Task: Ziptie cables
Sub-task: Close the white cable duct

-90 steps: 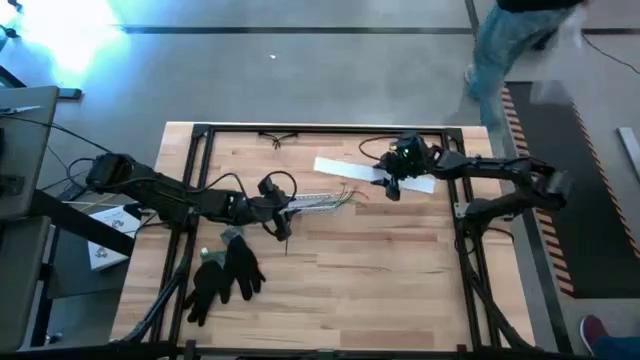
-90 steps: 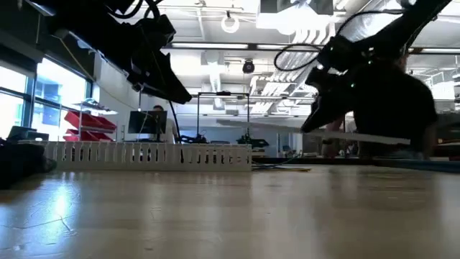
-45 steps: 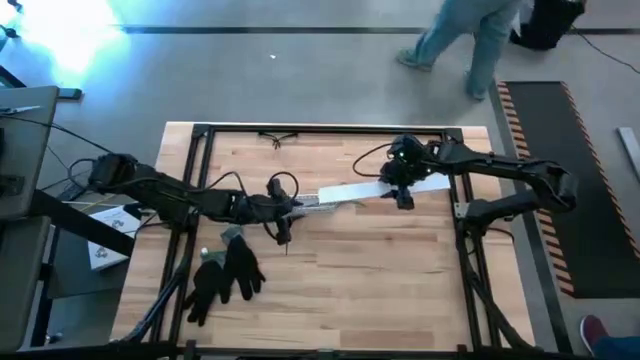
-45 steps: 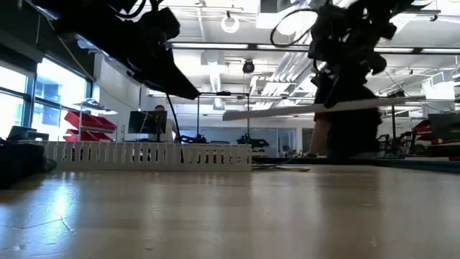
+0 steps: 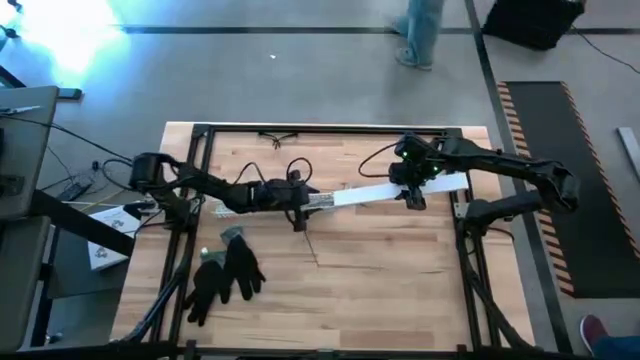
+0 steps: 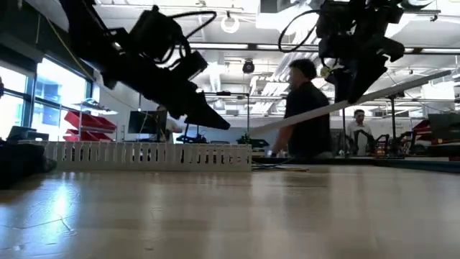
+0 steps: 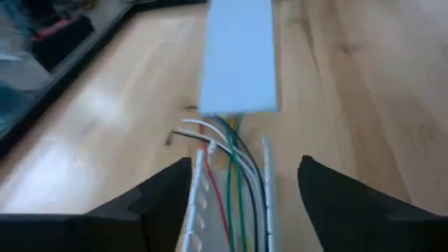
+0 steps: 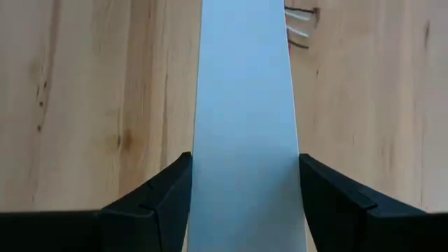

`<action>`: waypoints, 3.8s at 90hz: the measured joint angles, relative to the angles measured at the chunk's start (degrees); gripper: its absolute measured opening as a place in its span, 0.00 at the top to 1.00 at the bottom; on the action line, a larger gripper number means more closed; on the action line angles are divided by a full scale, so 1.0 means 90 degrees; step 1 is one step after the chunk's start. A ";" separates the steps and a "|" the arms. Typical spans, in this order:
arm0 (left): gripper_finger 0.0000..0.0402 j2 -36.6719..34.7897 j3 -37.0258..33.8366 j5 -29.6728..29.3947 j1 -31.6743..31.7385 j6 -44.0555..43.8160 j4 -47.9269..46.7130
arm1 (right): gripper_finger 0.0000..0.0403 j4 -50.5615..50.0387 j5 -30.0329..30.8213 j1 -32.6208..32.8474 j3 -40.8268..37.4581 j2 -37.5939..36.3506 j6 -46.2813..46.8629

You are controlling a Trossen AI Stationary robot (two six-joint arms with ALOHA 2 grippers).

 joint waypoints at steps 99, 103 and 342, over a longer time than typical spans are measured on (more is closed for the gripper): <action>0.33 0.1171 0.0774 0.0534 0.0482 0.0264 0.0284 | 0.50 0.1340 0.0036 -0.0012 -0.1042 -0.0549 0.0377; 0.33 0.1191 0.0774 0.0543 0.0482 0.0264 0.0391 | 0.50 0.1350 0.0040 -0.0012 -0.1042 -0.0634 0.0381; 0.59 0.1006 0.0901 0.0097 -0.0467 -0.0057 -0.1108 | 0.31 0.5878 0.0368 0.1625 -0.3715 -0.0261 0.1102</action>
